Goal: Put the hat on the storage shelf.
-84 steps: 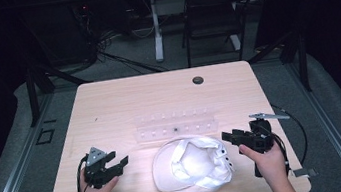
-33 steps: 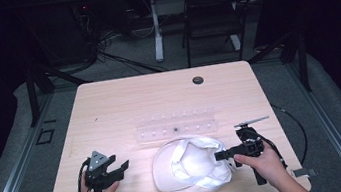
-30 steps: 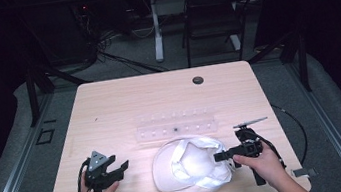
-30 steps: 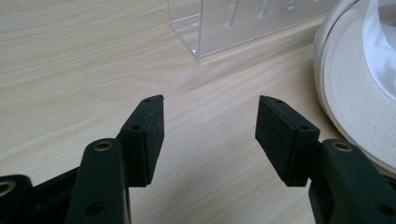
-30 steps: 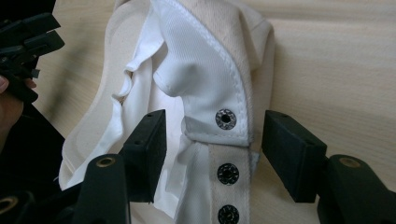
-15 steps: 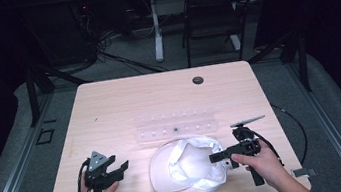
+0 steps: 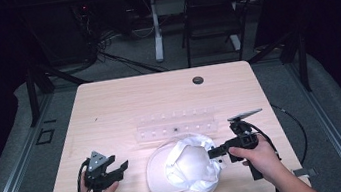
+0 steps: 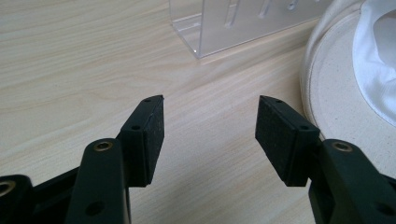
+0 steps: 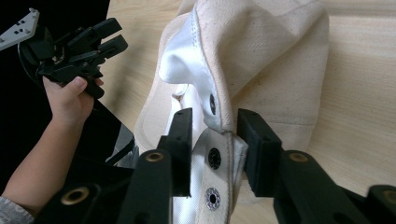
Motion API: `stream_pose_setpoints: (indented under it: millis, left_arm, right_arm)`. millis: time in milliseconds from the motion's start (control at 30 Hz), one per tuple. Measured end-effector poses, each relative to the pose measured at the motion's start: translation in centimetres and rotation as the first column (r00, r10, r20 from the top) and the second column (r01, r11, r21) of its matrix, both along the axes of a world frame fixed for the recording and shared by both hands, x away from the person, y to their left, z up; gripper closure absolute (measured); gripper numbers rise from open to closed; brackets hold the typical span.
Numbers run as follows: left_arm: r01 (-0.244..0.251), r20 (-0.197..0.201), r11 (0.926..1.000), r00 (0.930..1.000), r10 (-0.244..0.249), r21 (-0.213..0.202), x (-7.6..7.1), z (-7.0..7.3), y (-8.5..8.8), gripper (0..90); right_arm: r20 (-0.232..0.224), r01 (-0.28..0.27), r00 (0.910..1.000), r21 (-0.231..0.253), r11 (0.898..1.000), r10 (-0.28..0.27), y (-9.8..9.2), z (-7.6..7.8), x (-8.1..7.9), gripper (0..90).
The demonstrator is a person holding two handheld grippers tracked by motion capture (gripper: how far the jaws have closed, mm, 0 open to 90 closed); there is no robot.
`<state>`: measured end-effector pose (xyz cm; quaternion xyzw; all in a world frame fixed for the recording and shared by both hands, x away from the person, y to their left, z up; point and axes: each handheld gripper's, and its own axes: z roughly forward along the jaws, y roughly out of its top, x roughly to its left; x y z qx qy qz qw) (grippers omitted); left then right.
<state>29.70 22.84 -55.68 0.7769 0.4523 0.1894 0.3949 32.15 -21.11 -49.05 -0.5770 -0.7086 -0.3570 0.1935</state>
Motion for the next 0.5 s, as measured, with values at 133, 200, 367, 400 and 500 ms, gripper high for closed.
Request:
stream_pose_setpoints:
  millis: [133, 200, 367, 400, 500]
  left_arm:
    - [0.000, -0.001, 1.0000, 1.0000, 0.000, 0.001, 0.0, 0.0, 0.0, 42.8]
    - [0.002, -0.001, 1.0000, 1.0000, -0.002, 0.004, 0.0, 0.0, 0.0, 42.8]
    - [0.003, -0.003, 1.0000, 1.0000, -0.003, 0.006, 0.0, 0.0, -0.1, 42.8]
    - [0.002, -0.003, 1.0000, 1.0000, -0.002, 0.006, 0.0, 0.0, -0.1, 42.8]
    - [0.002, -0.003, 1.0000, 1.0000, -0.002, 0.005, 0.0, 0.0, -0.1, 42.9]
  right_arm:
    - [-0.007, -0.035, 0.9994, -0.025, 0.999, 0.034, 0.1, 0.2, 0.3, 77.9]
    - [-0.011, -0.032, 0.9994, -0.038, 0.999, 0.032, 0.1, 0.4, 0.4, 80.0]
    - [-0.011, -0.015, 0.9998, -0.058, 0.998, 0.014, 0.3, 0.9, 0.6, 80.8]
    - [0.002, -0.007, 1.0000, -0.066, 0.998, 0.007, 0.4, 1.0, 0.6, 80.8]
    - [0.016, -0.011, 0.9998, -0.083, 0.996, 0.012, 0.4, 1.4, 0.8, 81.0]
